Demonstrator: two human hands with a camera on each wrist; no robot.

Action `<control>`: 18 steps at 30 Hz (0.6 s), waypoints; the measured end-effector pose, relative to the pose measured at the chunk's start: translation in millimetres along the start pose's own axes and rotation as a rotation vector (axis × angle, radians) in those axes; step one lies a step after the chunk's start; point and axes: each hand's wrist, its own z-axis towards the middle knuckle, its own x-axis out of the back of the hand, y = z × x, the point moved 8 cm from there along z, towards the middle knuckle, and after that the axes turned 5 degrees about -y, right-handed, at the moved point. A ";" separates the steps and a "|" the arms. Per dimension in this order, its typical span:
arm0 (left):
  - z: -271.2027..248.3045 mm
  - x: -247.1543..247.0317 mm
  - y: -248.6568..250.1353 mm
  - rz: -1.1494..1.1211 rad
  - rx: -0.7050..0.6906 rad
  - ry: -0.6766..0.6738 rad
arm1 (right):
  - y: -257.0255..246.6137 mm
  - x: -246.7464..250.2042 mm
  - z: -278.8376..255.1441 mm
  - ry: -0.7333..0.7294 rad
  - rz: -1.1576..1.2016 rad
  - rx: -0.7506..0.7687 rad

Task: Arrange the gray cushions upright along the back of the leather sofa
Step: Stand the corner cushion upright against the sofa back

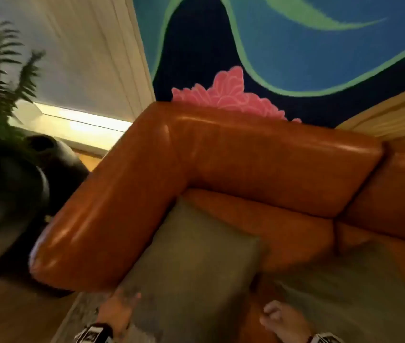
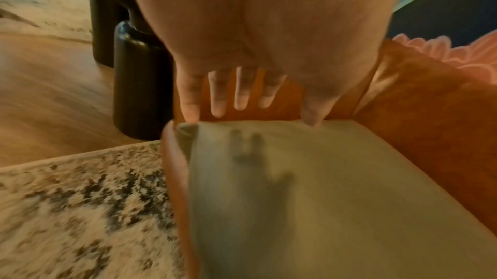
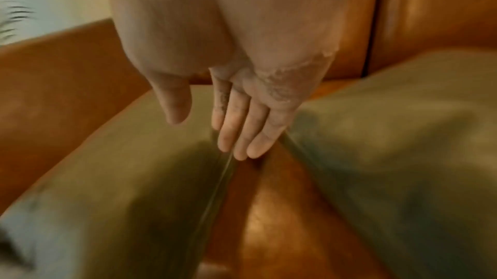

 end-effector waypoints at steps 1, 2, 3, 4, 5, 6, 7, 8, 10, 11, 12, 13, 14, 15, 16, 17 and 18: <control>23.1 10.8 4.0 -0.008 -0.023 0.025 | -11.2 -3.7 16.2 0.008 0.050 -0.015; 50.3 16.9 3.2 -0.020 -0.003 0.052 | -16.5 -6.0 36.9 0.037 0.093 -0.049; 72.8 18.0 2.9 -0.048 0.018 0.044 | -20.3 -7.8 48.1 0.038 0.123 -0.089; 93.1 16.2 5.4 -0.064 0.035 0.019 | -23.1 -10.4 58.4 0.061 0.149 -0.129; 108.8 12.0 10.7 -0.084 0.038 -0.022 | -24.5 -17.6 65.5 0.060 0.196 -0.179; 120.8 5.8 13.7 -0.115 0.051 -0.049 | -23.1 -26.9 73.6 0.057 0.278 -0.225; 128.6 1.0 18.6 -0.148 0.051 -0.072 | -23.3 -37.9 79.5 0.032 0.388 -0.247; 134.1 -6.1 22.7 -0.172 0.056 -0.093 | -24.1 -50.0 86.2 0.003 0.513 -0.248; 143.2 -17.0 28.8 -0.183 0.044 -0.119 | -23.2 -60.1 101.7 0.035 0.655 -0.223; 144.6 -20.5 34.6 -0.194 0.029 -0.136 | -12.9 -61.3 115.3 0.075 0.673 -0.216; 150.7 -23.3 39.1 -0.202 0.004 -0.127 | -7.9 -56.6 121.2 0.125 0.672 -0.203; 155.9 -22.2 46.1 -0.182 -0.043 -0.102 | 1.2 -48.5 128.1 0.176 0.657 -0.176; 156.6 -18.0 60.1 -0.142 -0.098 -0.067 | 12.2 -42.5 134.0 0.225 0.673 -0.170; 152.0 -11.7 81.6 -0.081 -0.171 -0.033 | 13.3 -35.2 129.9 0.254 0.677 -0.179; 145.6 -6.4 105.9 -0.020 -0.246 -0.015 | 7.9 -26.9 117.1 0.284 0.677 -0.200; 139.9 -4.9 130.6 0.040 -0.328 -0.020 | 5.0 -21.8 106.0 0.307 0.661 -0.224; 136.5 -7.5 151.1 0.113 -0.374 -0.041 | 6.5 -21.8 97.6 0.299 0.605 -0.252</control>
